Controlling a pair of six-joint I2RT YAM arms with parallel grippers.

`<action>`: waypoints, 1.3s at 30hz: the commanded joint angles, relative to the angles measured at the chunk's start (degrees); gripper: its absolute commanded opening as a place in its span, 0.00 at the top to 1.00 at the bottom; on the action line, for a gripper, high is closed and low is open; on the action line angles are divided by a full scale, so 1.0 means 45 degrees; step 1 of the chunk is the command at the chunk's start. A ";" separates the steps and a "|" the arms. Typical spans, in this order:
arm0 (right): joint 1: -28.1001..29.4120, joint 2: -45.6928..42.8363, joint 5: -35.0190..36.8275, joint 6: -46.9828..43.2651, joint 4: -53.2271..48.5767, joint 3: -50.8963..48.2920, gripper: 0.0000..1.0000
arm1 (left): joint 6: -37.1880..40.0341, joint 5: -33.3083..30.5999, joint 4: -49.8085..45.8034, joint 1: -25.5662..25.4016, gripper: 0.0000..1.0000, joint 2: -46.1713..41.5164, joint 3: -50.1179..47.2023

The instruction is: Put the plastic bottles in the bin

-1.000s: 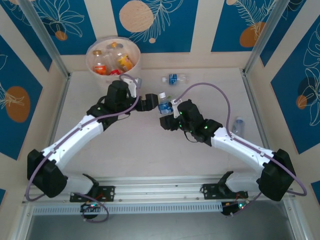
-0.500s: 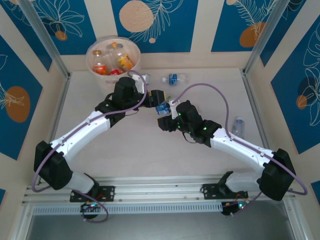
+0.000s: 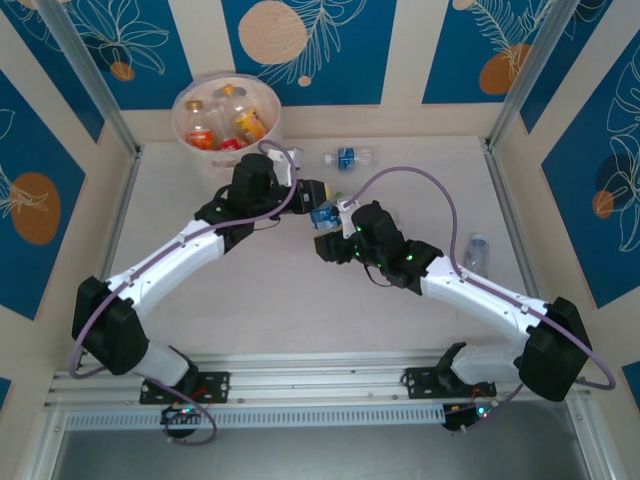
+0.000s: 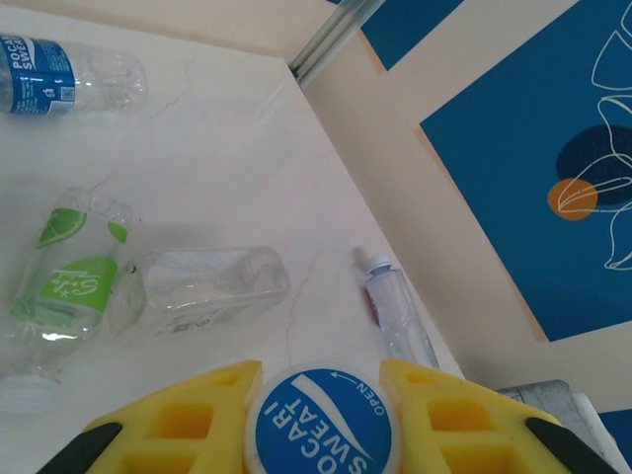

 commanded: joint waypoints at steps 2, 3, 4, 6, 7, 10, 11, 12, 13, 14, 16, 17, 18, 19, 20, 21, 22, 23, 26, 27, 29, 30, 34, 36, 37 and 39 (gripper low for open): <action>0.0124 -0.0130 0.0092 0.0087 0.0372 0.0338 0.46 | -0.0079 0.0267 0.0476 -0.0162 0.90 0.0077 0.0095; 0.0124 -0.0131 0.0077 0.0076 0.0386 0.0380 0.46 | -0.0052 0.0210 0.0471 -0.0147 0.93 0.0082 0.0088; 0.0124 -0.0118 0.0065 0.0093 0.0381 0.0411 0.45 | -0.0005 0.0165 0.0465 -0.0161 0.97 0.0081 0.0120; 0.0124 -0.0102 0.0046 0.0114 0.0353 0.0480 0.39 | 0.0188 -0.0003 0.0455 -0.0162 1.00 0.0050 0.0155; 0.0124 -0.0086 0.0011 0.0122 0.0338 0.0509 0.33 | 0.0284 -0.0134 0.0381 -0.0160 1.00 0.0029 0.0229; 0.0124 -0.0128 0.0009 0.0151 0.0245 0.0569 0.14 | 0.0895 -0.0599 0.0045 -0.0124 1.00 -0.0046 0.0541; 0.0133 -0.0159 0.0032 0.0170 0.0217 0.0579 0.09 | 0.1151 -0.0784 -0.0060 -0.0120 1.00 -0.0070 0.0694; 0.0142 -0.0204 0.0055 0.0190 0.0197 0.0578 0.05 | 0.1416 -0.0882 -0.0159 -0.0103 1.00 -0.0082 0.0858; 0.0143 -0.0283 0.0064 0.0191 0.0178 0.0551 0.00 | 0.1629 -0.0950 -0.0289 -0.0068 1.00 -0.0084 0.1054; 0.0162 -0.0368 0.0103 0.0210 0.0177 0.0531 0.01 | 0.1890 -0.1056 -0.0473 -0.0034 1.00 -0.0060 0.1318; 0.0182 -0.0608 0.0237 0.0230 0.0185 0.0457 0.01 | 0.2341 -0.1253 -0.0868 0.0078 1.00 -0.0047 0.1913; 0.0187 -0.0782 0.0332 0.0250 0.0230 0.0414 0.01 | 0.2604 -0.1305 -0.1041 0.0145 1.00 -0.0018 0.2269; 0.0188 -0.0961 0.0419 0.0270 0.0282 0.0321 0.01 | 0.2834 -0.1386 -0.1219 0.0239 1.00 -0.0003 0.2638; 0.0200 -0.1173 0.0515 0.0295 0.0339 0.0227 0.01 | 0.3104 -0.1452 -0.1403 0.0344 1.00 0.0033 0.3072; 0.0202 -0.1367 0.0563 0.0302 0.0371 0.0155 0.01 | 0.3379 -0.1597 -0.1578 0.0428 1.00 0.0047 0.3467; 0.0202 -0.1582 0.0622 0.0335 0.0422 0.0068 0.01 | 0.3665 -0.1886 -0.1816 0.0545 1.00 0.0054 0.3900; 0.0201 -0.1815 0.0653 0.0363 0.0477 -0.0037 0.01 | 0.3938 -0.2164 -0.2032 0.0705 1.00 0.0082 0.4343; 0.0202 -0.2021 0.0673 0.0366 0.0520 -0.0119 0.01 | 0.4175 -0.2344 -0.2145 0.0848 1.00 0.0102 0.4672; 0.0184 -0.2557 0.0910 0.0481 0.0496 -0.0304 0.01 | 0.4710 -0.2784 -0.2216 0.1566 1.00 0.0174 0.5631; 0.0165 -0.2654 0.1046 0.0504 0.0383 -0.0298 0.01 | 0.4845 -0.2946 -0.2269 0.1913 1.00 0.0245 0.5931; 0.0128 -0.2745 0.1311 0.0551 0.0138 -0.0256 0.01 | 0.4939 -0.3144 -0.2326 0.2659 1.00 0.0463 0.6525; 0.0106 -0.2731 0.1544 0.0644 -0.0055 -0.0205 0.01 | 0.4920 -0.3127 -0.2292 0.3131 1.00 0.0645 0.6824; -0.0124 -0.2577 0.1876 0.1076 -0.0628 -0.0038 0.01 | 0.4757 -0.3107 -0.2523 0.4751 1.00 0.1523 0.8129; -0.0194 -0.2526 0.1823 0.1161 -0.0663 -0.0076 0.01 | 0.4597 -0.3009 -0.2662 0.5327 1.00 0.1924 0.8628; -0.0203 -0.2509 0.1819 0.1237 -0.0697 -0.0096 0.01 | 0.4512 -0.2842 -0.2774 0.5652 1.00 0.2123 0.8903; -0.0228 -0.2474 0.1790 0.1318 -0.0768 -0.0078 0.01 | 0.4422 -0.2678 -0.3210 0.6088 1.00 0.2631 0.9556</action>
